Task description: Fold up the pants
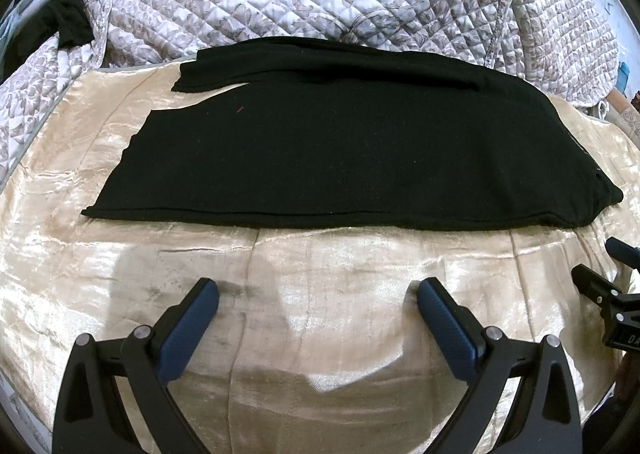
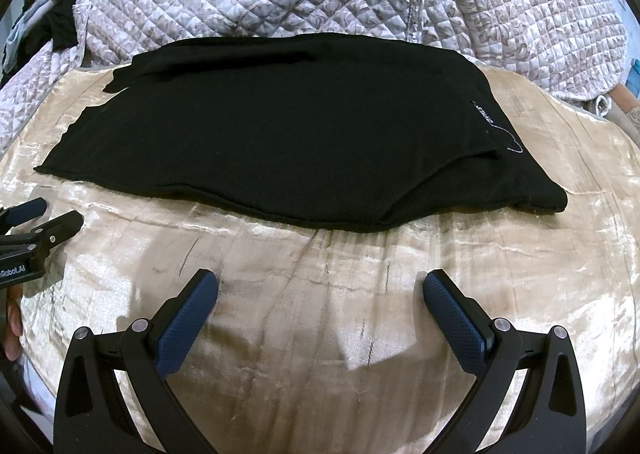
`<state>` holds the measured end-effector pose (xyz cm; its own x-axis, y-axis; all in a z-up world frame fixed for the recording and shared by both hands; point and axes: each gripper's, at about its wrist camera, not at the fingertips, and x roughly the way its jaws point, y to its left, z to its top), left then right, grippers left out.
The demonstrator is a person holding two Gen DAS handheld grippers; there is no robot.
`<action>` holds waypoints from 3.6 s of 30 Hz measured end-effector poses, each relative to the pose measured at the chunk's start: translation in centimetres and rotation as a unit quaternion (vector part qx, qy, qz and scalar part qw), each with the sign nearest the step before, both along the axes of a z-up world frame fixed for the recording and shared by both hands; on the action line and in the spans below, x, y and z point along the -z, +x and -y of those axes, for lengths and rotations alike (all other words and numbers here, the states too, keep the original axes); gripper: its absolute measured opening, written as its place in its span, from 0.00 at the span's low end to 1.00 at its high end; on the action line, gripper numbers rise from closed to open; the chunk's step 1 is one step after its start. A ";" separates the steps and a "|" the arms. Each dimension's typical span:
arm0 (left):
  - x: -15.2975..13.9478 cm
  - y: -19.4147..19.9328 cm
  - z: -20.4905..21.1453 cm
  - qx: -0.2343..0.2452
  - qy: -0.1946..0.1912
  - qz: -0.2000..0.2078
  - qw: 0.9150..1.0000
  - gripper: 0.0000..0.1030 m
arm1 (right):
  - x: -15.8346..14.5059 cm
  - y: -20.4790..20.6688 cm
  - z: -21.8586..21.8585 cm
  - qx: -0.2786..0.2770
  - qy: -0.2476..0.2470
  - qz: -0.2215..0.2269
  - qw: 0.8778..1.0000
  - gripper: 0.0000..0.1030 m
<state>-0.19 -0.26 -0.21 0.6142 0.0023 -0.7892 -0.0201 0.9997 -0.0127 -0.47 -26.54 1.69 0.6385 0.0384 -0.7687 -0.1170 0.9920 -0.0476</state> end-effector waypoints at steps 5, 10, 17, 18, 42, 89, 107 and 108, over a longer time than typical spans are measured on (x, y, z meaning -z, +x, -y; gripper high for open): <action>0.0 0.0 0.0 0.000 0.000 0.000 1.000 0.98 | 0.2 0.1 0.2 0.001 -0.001 -0.005 1.000 1.00; 0.1 0.0 0.0 0.001 -0.001 -0.002 1.000 0.98 | 0.0 0.2 0.2 0.001 -0.001 -0.007 1.000 1.00; 0.3 0.0 0.0 0.002 0.002 -0.001 1.000 0.98 | -0.1 0.2 0.2 0.000 0.001 -0.009 1.000 1.00; 0.4 0.0 0.0 0.002 0.002 -0.001 1.000 0.98 | -0.2 0.2 0.1 0.000 0.000 -0.009 1.000 1.00; 0.0 0.3 -0.2 0.002 -0.014 -0.001 1.000 0.98 | -0.7 0.2 0.6 0.007 0.017 -0.012 1.000 0.99; 0.2 5.8 -14.5 -0.196 -0.205 0.040 0.958 0.05 | -1.0 6.2 14.5 0.188 0.315 0.012 0.930 0.14; -6.0 -3.1 -12.0 -0.150 -0.173 0.055 0.972 0.03 | -4.9 -1.9 15.7 0.180 0.331 0.015 0.926 0.02; -5.9 -4.0 -11.8 -0.149 -0.173 0.052 0.972 0.03 | -4.7 -2.7 15.8 0.184 0.334 0.012 0.924 0.02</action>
